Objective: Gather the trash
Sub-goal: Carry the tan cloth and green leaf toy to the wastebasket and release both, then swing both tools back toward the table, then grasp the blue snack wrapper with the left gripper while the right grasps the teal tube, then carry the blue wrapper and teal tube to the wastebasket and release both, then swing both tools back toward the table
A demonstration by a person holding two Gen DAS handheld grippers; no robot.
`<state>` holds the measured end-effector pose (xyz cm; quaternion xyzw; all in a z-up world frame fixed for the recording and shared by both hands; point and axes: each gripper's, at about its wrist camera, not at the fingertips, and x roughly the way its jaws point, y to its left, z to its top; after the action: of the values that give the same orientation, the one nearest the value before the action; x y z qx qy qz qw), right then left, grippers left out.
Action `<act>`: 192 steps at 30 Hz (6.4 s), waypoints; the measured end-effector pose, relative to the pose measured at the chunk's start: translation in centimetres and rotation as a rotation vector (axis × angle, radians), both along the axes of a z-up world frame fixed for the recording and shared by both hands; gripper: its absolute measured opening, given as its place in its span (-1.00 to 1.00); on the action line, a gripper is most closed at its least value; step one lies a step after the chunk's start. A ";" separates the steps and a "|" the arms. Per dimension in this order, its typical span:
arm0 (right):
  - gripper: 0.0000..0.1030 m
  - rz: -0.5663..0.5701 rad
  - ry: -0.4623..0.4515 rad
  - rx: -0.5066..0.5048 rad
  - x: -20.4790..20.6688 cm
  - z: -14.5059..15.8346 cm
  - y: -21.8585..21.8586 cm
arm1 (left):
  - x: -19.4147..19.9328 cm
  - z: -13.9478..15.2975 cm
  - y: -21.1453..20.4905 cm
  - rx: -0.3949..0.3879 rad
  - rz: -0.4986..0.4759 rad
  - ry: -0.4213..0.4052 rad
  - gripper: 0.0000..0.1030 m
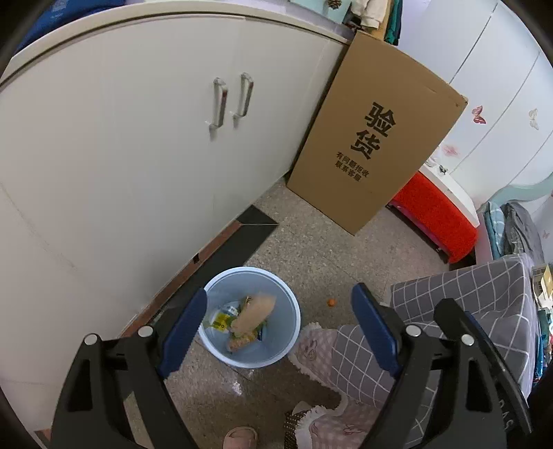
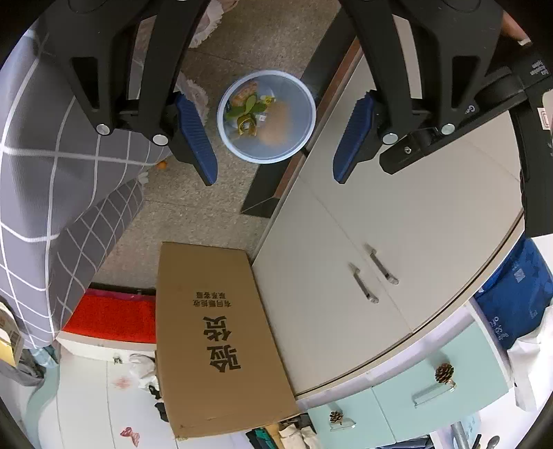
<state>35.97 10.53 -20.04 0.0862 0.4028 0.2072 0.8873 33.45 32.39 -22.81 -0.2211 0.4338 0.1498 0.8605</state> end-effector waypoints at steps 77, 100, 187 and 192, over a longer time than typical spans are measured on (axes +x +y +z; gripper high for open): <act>-0.52 -0.064 -0.037 -0.368 -0.7 6.6 -26.1 | 0.0 10.8 -30.9 0.025 -0.472 -0.135 -0.87; -0.63 0.087 -0.168 -0.241 -6.3 12.7 -17.1 | -4.3 13.9 -22.1 -0.019 -0.344 -0.247 -0.88; 0.36 -0.024 -0.146 0.010 -5.2 10.5 -8.9 | -5.2 11.4 -10.5 0.150 -0.081 -0.144 0.56; 0.39 -0.098 -0.164 0.007 -6.9 11.7 -14.6 | -5.2 12.8 -16.7 0.161 -0.225 -0.170 0.56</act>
<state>29.06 -4.10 -8.36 0.0915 0.3236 0.1712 0.9261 28.25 15.69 -9.98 -0.1133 0.3682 0.0675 0.9203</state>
